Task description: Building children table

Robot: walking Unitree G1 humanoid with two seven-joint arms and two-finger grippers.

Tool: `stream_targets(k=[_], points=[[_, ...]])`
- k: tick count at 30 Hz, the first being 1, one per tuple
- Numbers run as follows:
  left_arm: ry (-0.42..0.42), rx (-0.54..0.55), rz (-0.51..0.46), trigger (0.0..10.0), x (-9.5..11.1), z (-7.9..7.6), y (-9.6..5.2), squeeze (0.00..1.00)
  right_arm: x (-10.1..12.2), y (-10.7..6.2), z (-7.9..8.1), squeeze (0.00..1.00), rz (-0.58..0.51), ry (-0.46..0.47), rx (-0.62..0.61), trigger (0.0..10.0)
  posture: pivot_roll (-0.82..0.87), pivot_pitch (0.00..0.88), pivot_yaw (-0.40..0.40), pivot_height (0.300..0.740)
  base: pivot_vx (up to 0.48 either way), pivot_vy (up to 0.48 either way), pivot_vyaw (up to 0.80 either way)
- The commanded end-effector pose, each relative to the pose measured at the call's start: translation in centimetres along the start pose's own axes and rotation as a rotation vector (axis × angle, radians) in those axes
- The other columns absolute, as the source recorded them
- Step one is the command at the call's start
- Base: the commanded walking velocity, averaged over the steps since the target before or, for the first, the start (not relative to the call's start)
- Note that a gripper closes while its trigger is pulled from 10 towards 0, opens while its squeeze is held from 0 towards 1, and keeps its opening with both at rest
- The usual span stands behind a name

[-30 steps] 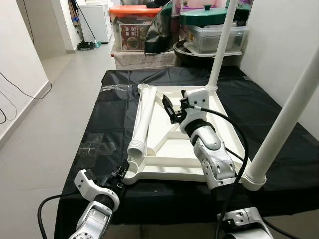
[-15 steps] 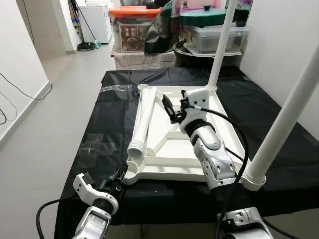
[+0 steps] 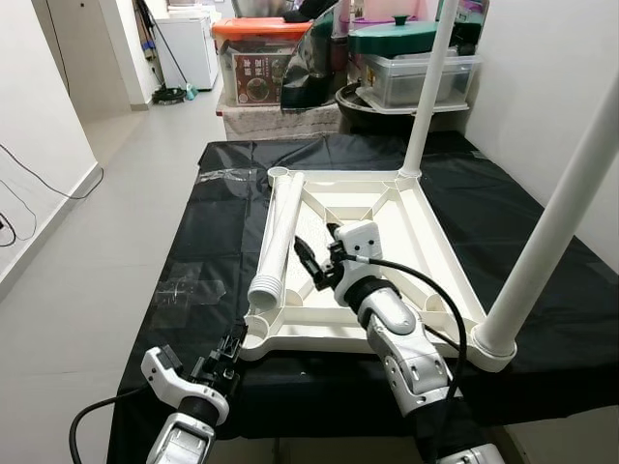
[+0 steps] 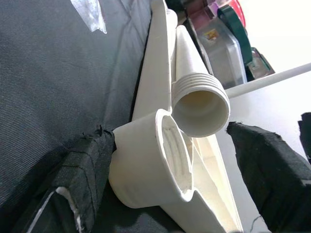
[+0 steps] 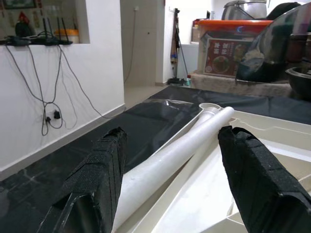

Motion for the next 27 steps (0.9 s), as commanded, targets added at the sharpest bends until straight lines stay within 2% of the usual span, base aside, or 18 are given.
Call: stream_targets(k=[1,8,11,13,27], points=[[1.264,0.316,-0.320,10.0,7.4,-5.3,-2.9,0.00,0.2,0.1,0.2,0.00,-0.014,0.004,0.008,10.0,0.07,0.000,0.000,0.740,0.000,0.000,0.00],[1.262,0.307,-0.326,10.0,7.4,-5.1,-2.9,0.00,-0.6,-1.0,0.2,0.00,-0.004,0.004,0.014,10.0,0.07,0.000,0.000,0.740,0.000,0.000,0.00],[1.270,0.307,-0.322,10.0,7.5,-4.8,-3.0,0.00,-1.6,-1.7,-0.1,0.00,0.027,0.004,0.004,10.0,0.07,0.000,0.000,0.740,0.000,0.000,0.00],[1.273,0.307,-0.323,10.0,7.5,-4.7,-3.0,0.00,-1.7,-1.7,-0.1,0.00,0.029,0.010,0.002,10.0,0.07,0.002,-0.026,0.740,0.000,0.000,0.00],[1.273,0.307,-0.323,10.0,7.5,-4.7,-3.0,0.00,-1.7,-1.7,-0.1,0.00,0.029,0.010,0.002,10.0,0.07,0.002,-0.026,0.740,0.000,0.000,0.00]])
Point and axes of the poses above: a point about 5 cm out from each wrist's last joint towards the gripper, its own y axis pointing out of the wrist towards the gripper, its own x axis along the axis of the wrist's last joint, z = x × y, the point moved 3 cm from there along y, pointing out of the wrist towards the gripper, and after that the axes turned 10 degrees about y, right-handed, at the moved point
